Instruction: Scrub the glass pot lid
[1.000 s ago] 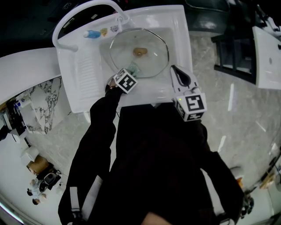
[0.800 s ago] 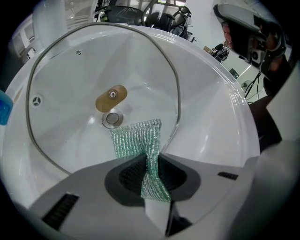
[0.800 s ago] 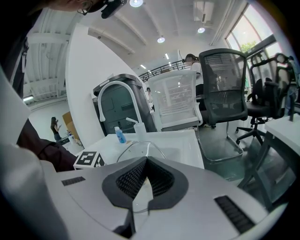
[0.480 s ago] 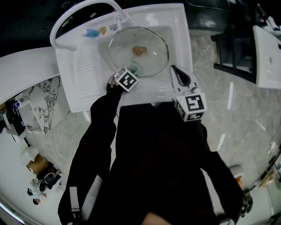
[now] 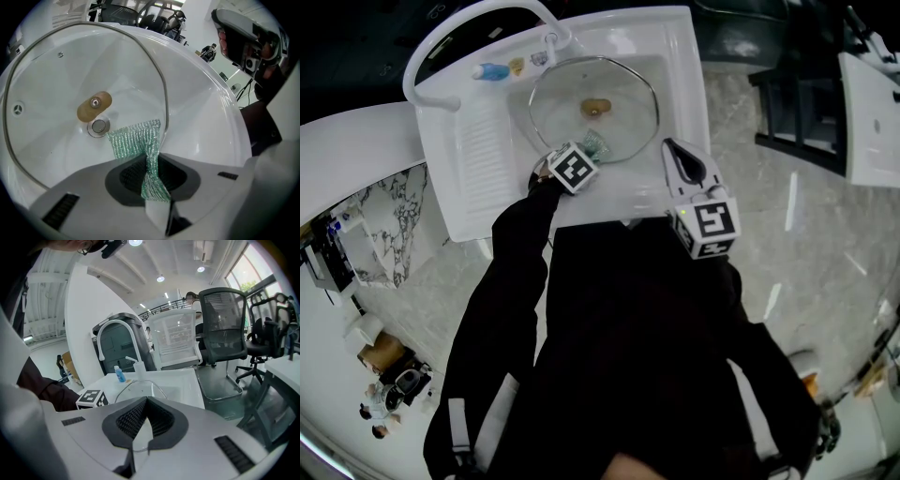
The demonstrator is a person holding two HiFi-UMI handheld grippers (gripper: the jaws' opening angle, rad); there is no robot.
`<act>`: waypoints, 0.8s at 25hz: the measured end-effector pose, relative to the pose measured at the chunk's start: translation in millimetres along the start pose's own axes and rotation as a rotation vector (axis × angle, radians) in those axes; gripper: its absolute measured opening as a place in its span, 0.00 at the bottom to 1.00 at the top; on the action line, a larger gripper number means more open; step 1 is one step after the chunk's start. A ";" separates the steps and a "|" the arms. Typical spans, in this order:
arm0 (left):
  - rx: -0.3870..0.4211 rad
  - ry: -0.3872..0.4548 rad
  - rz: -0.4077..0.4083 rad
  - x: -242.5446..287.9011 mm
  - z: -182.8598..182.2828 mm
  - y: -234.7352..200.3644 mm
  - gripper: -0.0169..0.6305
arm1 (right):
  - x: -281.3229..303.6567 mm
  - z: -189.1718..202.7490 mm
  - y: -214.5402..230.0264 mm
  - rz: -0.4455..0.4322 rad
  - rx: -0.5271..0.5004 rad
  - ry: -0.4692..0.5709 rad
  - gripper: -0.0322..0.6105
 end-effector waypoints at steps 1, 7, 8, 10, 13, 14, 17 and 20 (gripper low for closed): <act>0.002 -0.001 0.005 0.7 -0.8 1.1 0.13 | -0.1 -0.1 -1.5 -0.006 0.007 0.000 0.05; 0.028 0.013 0.020 0.9 -11.4 3.9 0.13 | -0.3 -2.1 -0.2 -0.002 0.016 0.002 0.05; 0.044 0.030 0.013 -1.7 -17.8 2.2 0.13 | -0.6 -0.4 0.0 -0.004 0.009 -0.001 0.05; 0.064 0.053 0.006 -4.6 -27.4 0.8 0.13 | -0.9 0.5 0.1 -0.004 0.007 -0.001 0.05; 0.070 0.064 0.013 -4.1 -33.8 4.3 0.13 | -2.1 1.7 2.3 0.006 0.005 -0.005 0.05; 0.072 0.066 0.016 -3.9 -35.4 5.8 0.13 | -2.7 1.8 3.8 0.013 0.003 -0.005 0.05; 0.070 0.059 0.024 -3.3 -37.1 8.8 0.13 | -3.2 -3.8 2.7 0.013 0.014 0.019 0.05; 0.065 0.056 0.026 -3.0 -38.0 10.0 0.13 | -5.8 -0.4 1.8 0.006 0.016 0.009 0.05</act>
Point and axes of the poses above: the fingertips, and each gripper's own axes: x forward along the fingers, y to its right, z out of its underside, the point moved 1 cm from there along -x, backward along the fingers, and after that the axes turned 3 degrees about x, right-handed, at the moved point
